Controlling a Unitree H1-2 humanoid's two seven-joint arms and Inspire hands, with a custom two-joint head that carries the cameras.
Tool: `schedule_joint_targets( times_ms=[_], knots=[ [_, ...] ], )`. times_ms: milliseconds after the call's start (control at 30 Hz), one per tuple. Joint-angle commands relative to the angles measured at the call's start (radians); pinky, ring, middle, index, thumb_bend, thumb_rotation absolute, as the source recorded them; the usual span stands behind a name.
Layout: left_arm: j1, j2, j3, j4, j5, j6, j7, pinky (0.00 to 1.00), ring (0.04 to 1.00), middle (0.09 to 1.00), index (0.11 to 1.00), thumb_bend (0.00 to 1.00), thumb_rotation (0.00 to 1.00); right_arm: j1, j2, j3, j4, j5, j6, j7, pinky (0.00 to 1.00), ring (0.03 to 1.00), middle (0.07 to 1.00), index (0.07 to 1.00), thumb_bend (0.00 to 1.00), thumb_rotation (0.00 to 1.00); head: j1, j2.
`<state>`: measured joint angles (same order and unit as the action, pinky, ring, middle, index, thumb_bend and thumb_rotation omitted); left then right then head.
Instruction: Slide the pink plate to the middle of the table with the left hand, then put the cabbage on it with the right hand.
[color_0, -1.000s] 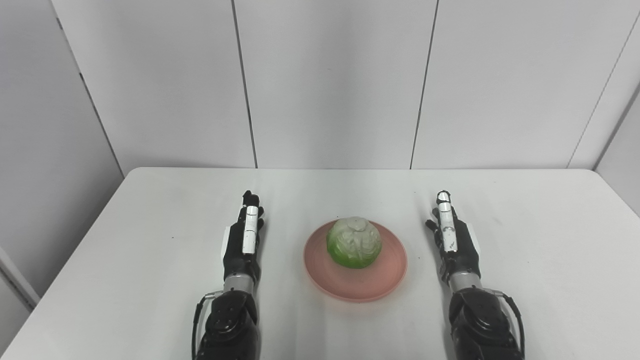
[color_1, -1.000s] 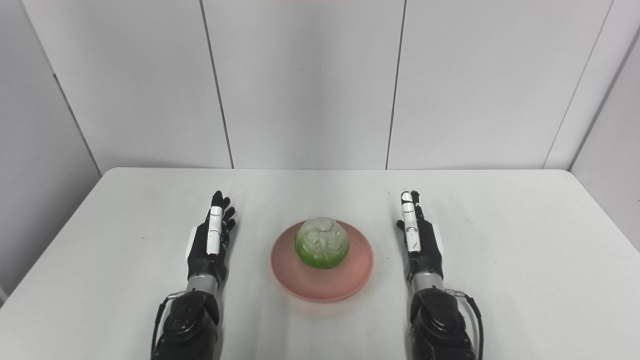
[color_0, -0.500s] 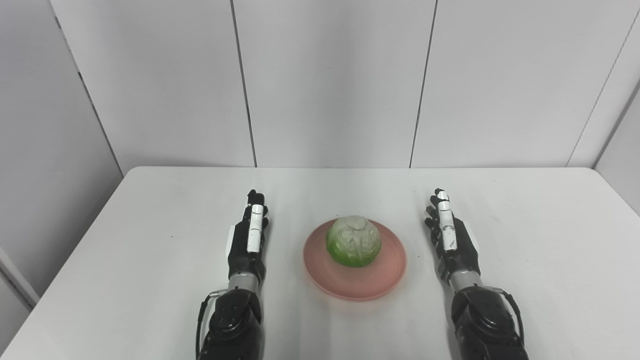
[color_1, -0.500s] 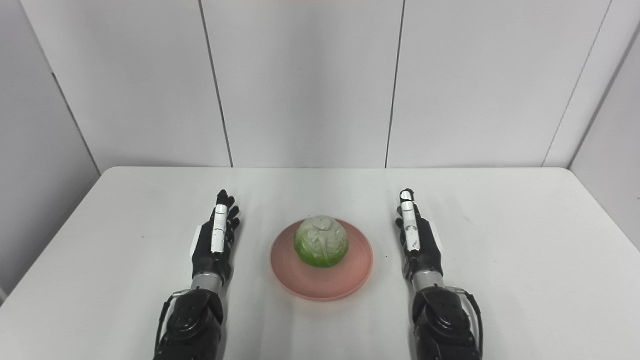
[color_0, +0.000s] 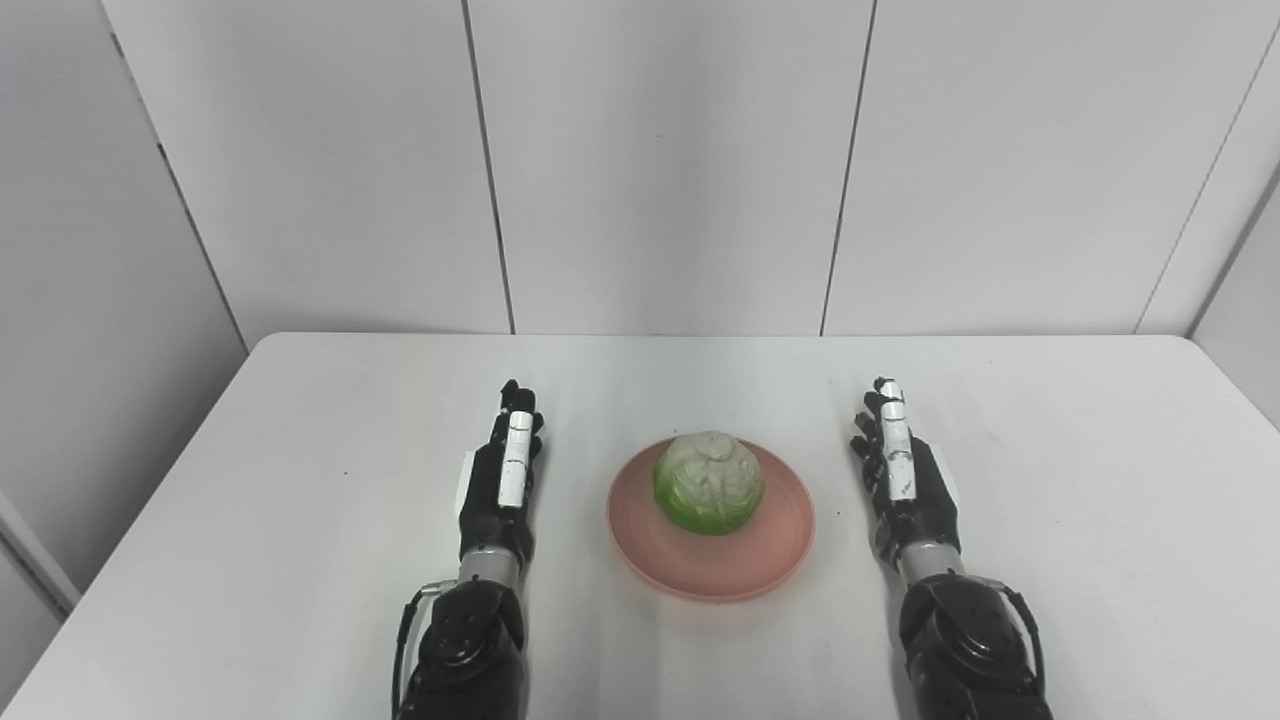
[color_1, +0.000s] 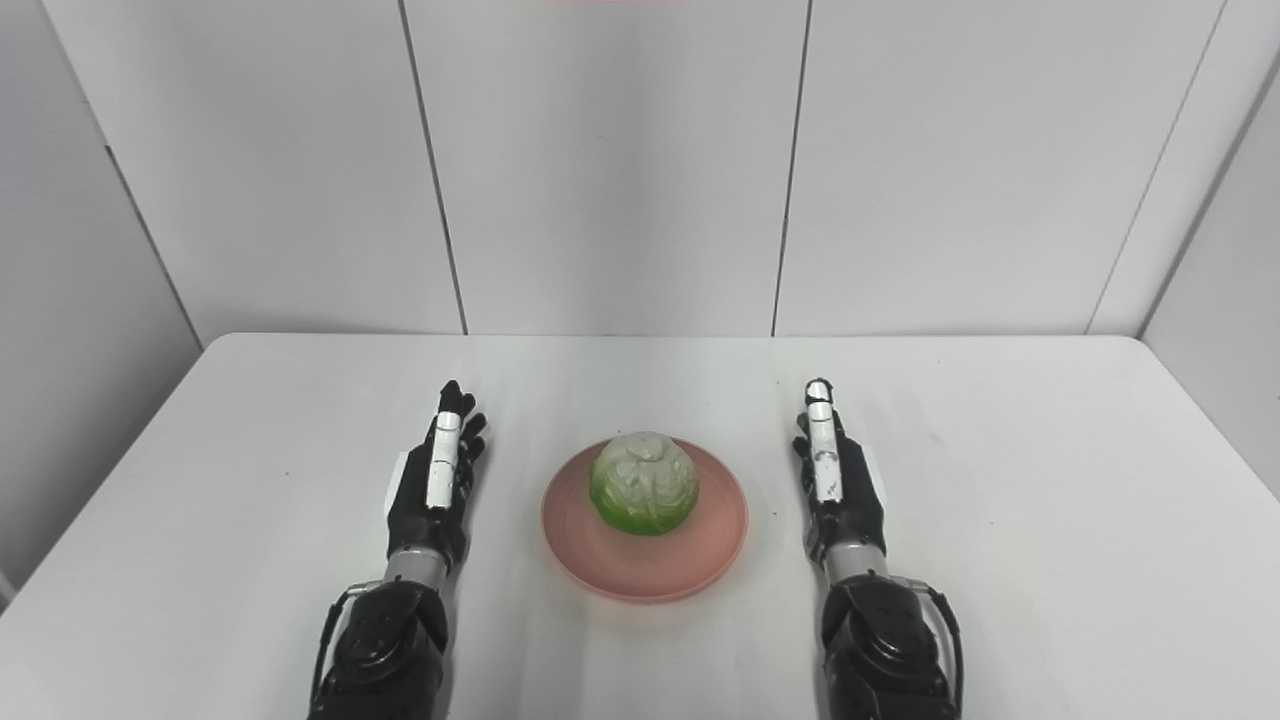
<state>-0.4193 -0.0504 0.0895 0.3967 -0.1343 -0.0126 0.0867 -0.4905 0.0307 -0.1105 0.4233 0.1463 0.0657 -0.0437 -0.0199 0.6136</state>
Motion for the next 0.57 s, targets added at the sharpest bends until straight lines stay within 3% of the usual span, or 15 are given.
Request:
schedule_joint_targets(
  times_ms=[0,133,367,533],
  knots=[
    [-0.004,0.002,0.000,-0.014,-0.014,0.016,-0.022,1.00,0.969,0.987,0.987,0.92,0.90,-0.005,0.019,0.005,-0.004,-0.004,0.002,-0.009,1.00,1.000,1.000,1.000,0.72,1.00,-0.019,-0.001],
    [0.000,0.012,0.007,-0.022,-0.018,0.032,-0.029,1.00,0.979,0.988,0.997,0.92,0.91,-0.004,0.030,0.007,-0.001,-0.001,0.009,-0.013,1.00,1.000,1.000,1.000,0.75,1.00,-0.041,0.000],
    [0.007,0.015,0.016,-0.025,-0.022,0.029,-0.035,1.00,0.968,0.989,0.986,0.90,0.90,0.000,0.049,-0.007,-0.037,0.025,0.076,-0.026,1.00,1.000,1.000,1.000,0.74,1.00,-0.041,0.001],
    [0.008,0.018,0.013,-0.025,-0.016,0.032,-0.037,1.00,0.965,0.989,0.988,0.89,0.91,0.003,0.044,-0.004,-0.027,0.008,0.061,-0.044,1.00,1.000,1.000,1.000,0.74,1.00,-0.048,0.003]
  ],
)
